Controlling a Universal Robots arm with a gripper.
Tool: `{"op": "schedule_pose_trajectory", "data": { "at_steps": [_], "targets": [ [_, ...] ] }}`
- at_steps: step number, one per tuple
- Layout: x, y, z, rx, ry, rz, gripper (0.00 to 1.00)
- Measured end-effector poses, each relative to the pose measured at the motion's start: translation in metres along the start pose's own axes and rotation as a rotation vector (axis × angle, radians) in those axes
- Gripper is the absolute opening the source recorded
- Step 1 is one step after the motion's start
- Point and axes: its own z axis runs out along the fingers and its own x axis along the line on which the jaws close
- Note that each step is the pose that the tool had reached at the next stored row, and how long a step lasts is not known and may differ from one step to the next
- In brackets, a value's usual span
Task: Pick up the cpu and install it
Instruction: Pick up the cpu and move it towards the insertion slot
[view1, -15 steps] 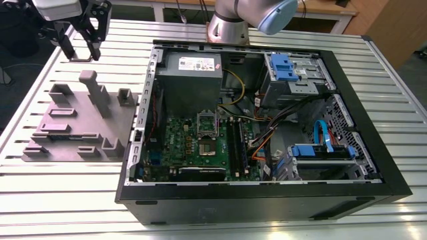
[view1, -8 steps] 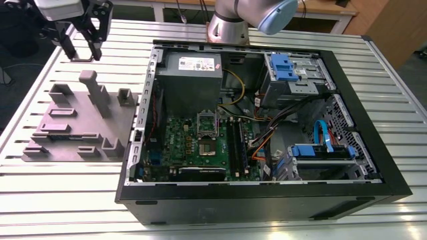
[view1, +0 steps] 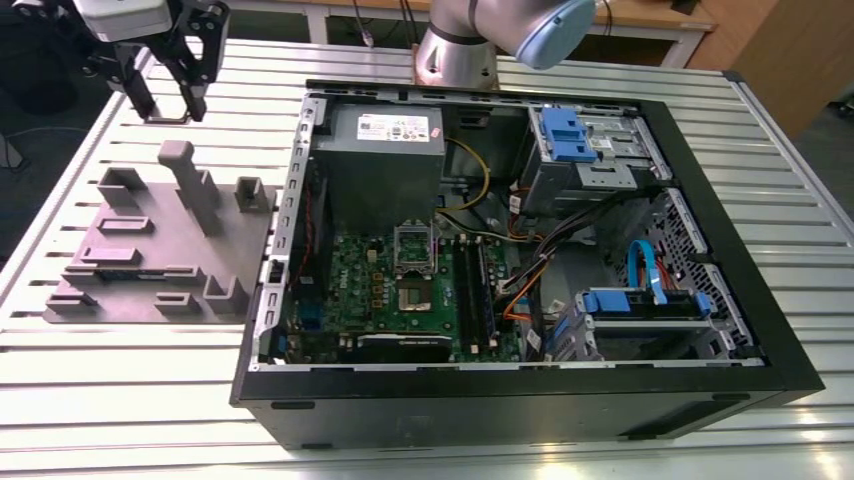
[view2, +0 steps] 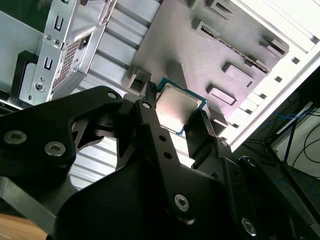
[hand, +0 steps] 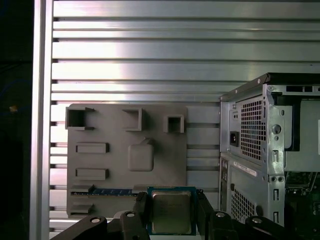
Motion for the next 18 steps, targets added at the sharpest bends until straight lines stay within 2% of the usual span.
{"op": "schedule_pose_trajectory", "data": {
  "at_steps": [18],
  "targets": [
    [-0.0035, 0.0000, 0.0000, 0.0000, 0.0000, 0.000, 0.47]
  ]
}}
